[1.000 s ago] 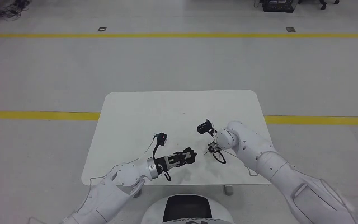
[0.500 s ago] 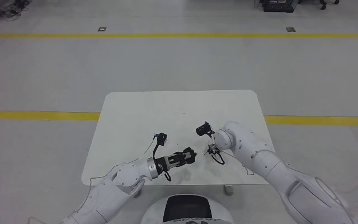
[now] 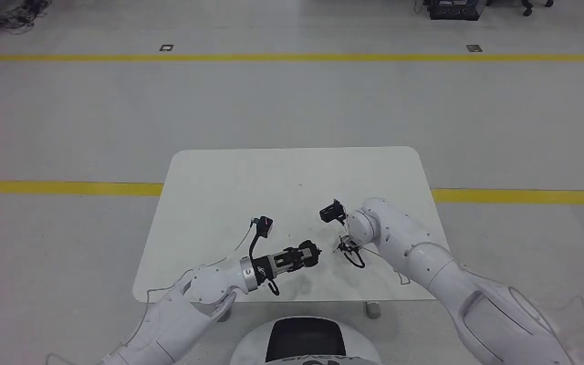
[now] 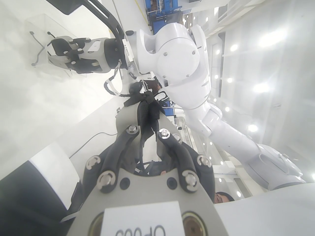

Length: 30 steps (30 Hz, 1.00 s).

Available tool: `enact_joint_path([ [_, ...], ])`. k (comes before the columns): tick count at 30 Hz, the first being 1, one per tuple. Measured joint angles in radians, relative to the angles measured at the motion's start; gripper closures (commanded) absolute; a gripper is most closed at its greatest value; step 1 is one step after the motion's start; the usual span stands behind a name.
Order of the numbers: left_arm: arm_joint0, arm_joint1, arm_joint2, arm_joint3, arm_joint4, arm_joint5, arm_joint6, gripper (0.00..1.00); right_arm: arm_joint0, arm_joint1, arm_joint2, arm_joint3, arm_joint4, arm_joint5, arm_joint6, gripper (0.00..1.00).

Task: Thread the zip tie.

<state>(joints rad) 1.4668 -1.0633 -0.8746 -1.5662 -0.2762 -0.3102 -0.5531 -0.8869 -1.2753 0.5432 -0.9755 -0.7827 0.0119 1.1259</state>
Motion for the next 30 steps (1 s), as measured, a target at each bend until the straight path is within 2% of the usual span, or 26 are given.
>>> enact_joint_path([
  [20,0.000,0.000,0.000,0.000,0.000,0.000,0.000,1.00,0.012,-0.035,-0.005,0.060,-0.023,-0.005,0.003,0.88],
  [24,0.000,0.000,0.000,0.000,0.000,0.000,0.000,1.00,0.014,-0.041,-0.004,0.070,-0.029,-0.005,0.003,0.94],
  [25,0.000,0.000,0.000,0.000,0.000,0.000,0.000,1.00,0.015,-0.042,-0.004,0.072,-0.031,-0.004,0.003,1.00],
  [30,0.000,0.000,0.000,0.000,0.000,0.000,0.000,1.00,0.016,-0.046,0.001,0.079,-0.041,0.001,0.002,1.00],
])
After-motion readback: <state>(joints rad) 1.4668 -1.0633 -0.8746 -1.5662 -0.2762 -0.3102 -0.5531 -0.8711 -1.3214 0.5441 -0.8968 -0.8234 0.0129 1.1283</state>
